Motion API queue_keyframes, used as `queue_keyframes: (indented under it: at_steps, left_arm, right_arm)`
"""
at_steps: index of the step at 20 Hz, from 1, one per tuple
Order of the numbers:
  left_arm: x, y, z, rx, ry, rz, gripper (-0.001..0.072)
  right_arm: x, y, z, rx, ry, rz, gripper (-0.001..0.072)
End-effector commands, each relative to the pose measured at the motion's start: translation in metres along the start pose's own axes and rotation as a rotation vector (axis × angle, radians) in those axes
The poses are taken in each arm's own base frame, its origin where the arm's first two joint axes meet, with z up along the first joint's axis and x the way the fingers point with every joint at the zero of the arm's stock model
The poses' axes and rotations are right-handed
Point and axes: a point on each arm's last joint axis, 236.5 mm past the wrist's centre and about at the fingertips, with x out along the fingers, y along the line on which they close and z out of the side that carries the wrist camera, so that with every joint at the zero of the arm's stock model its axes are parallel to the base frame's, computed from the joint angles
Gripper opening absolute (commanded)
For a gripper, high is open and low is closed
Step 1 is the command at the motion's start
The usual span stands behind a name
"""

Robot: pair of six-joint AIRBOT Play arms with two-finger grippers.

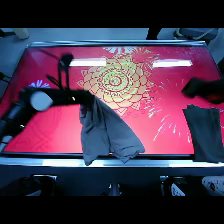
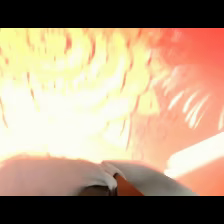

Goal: Fold the shirts.

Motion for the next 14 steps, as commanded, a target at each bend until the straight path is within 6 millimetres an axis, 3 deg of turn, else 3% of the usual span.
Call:
queue_keyframes:
  at_steps: [1, 2, 4, 6, 8, 10, 14]
  left_arm:
    - [0.053, 0.038, -0.125, -0.167, 0.235, 0.069, 0.0022]
    - [0.051, 0.044, -0.135, -0.157, 0.271, 0.083, 0.0022]
    - [0.042, 0.049, -0.134, -0.076, 0.293, 0.078, 0.0022]
    - [0.035, 0.052, -0.123, -0.052, 0.266, 0.074, 0.0022]
    - [0.030, 0.055, -0.113, -0.061, 0.238, 0.076, 0.0022]
    - [0.025, 0.054, -0.108, -0.061, 0.222, 0.074, 0.0022]
    - [0.017, 0.049, -0.096, -0.053, 0.179, 0.062, 0.0022]
  right_arm:
    - [0.094, 0.028, -0.107, 0.082, 0.354, 0.218, 0.0703]
    - [0.106, 0.039, -0.141, 0.110, 0.453, 0.288, 0.0703]
    - [0.113, 0.053, -0.191, 0.139, 0.591, 0.382, 0.0703]
    - [0.129, 0.046, -0.219, 0.165, 0.628, 0.366, 0.0703]
    - [0.149, 0.039, -0.240, 0.228, 0.628, 0.341, 0.0703]
    - [0.160, 0.053, -0.254, 0.306, 0.639, 0.407, 0.0703]
    - [0.178, 0.064, -0.248, 0.398, 0.605, 0.464, 0.0703]
